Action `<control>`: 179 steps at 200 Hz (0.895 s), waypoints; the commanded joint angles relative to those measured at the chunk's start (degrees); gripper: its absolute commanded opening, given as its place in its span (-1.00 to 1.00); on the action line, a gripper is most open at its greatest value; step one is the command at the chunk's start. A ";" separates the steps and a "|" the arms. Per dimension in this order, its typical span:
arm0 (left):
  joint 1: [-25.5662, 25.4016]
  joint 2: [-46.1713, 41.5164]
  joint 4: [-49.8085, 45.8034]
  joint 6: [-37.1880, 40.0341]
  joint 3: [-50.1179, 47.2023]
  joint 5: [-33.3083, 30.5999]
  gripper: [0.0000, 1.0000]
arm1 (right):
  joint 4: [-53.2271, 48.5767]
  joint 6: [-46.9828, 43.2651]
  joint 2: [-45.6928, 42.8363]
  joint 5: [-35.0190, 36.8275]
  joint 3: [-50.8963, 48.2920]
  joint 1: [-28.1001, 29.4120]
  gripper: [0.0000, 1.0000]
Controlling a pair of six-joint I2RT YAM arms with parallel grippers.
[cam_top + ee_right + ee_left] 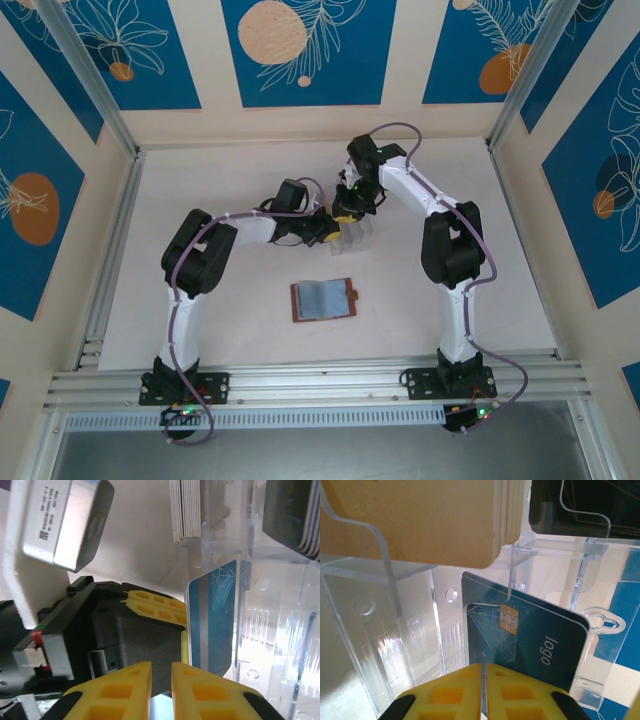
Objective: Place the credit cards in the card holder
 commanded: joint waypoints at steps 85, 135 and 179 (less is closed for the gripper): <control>-1.15 2.12 -3.39 2.41 2.16 -0.94 -0.80 | -0.62 0.88 1.63 -0.57 -2.16 0.31 -0.45; -1.25 2.22 -2.27 1.55 2.09 -0.66 -0.80 | 0.91 2.04 2.59 -2.91 -5.63 0.35 -0.44; -1.36 2.75 -2.21 1.50 2.61 -0.55 -0.80 | 3.47 3.53 1.42 -7.95 -7.78 -0.18 -0.43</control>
